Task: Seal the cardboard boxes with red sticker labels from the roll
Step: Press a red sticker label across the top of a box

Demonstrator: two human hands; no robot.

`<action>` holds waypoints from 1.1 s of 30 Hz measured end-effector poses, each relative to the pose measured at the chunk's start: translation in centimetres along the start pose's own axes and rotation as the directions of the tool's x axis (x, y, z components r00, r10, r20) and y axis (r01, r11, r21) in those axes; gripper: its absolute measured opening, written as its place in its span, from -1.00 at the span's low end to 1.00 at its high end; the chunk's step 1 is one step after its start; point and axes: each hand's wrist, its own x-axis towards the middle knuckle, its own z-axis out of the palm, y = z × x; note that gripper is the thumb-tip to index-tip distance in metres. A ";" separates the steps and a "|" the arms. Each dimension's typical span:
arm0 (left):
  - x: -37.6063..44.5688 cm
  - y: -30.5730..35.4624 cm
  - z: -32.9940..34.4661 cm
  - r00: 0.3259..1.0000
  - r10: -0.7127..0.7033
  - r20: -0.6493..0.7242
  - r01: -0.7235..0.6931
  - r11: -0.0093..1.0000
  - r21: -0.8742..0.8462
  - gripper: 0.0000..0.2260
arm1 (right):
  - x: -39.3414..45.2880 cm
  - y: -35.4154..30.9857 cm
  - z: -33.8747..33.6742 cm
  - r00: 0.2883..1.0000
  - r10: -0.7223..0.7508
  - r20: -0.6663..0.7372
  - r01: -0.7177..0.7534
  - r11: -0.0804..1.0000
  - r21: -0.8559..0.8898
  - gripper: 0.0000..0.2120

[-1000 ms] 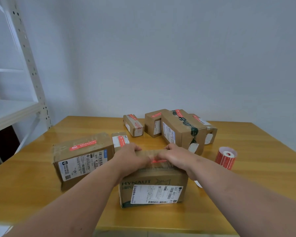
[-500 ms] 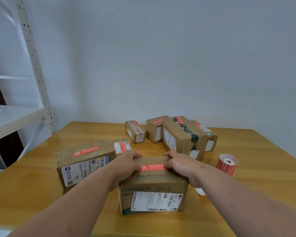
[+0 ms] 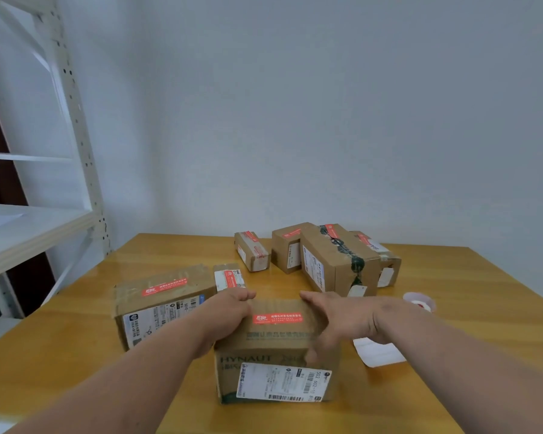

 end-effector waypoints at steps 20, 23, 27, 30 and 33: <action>3.7 3.8 -9.6 0.739 0.323 -0.591 -0.393 0.919 0.012 -0.37 | 5.1 -9.0 -6.9 0.783 -0.158 -0.601 0.298 0.944 0.140 0.08; 5.8 3.3 -12.0 0.720 0.262 -0.643 -0.318 0.948 0.030 -0.34 | 8.6 -11.7 -7.2 0.749 -0.146 -0.647 0.295 0.947 0.128 -0.05; 9.1 2.4 -14.0 0.810 0.224 -0.542 -0.275 0.961 -0.013 -0.41 | 14.1 -14.5 -7.3 0.750 -0.101 -0.654 0.267 0.950 0.159 -0.13; 11.6 2.3 -14.9 0.869 0.180 -0.462 -0.247 0.965 -0.088 -0.54 | 18.1 -15.7 -7.3 0.757 -0.073 -0.649 0.229 0.960 0.159 -0.14; 14.3 2.1 -16.2 0.896 0.174 -0.408 -0.235 0.966 -0.104 -0.72 | 21.4 -16.5 -7.6 0.756 -0.066 -0.652 0.194 0.973 0.126 -0.15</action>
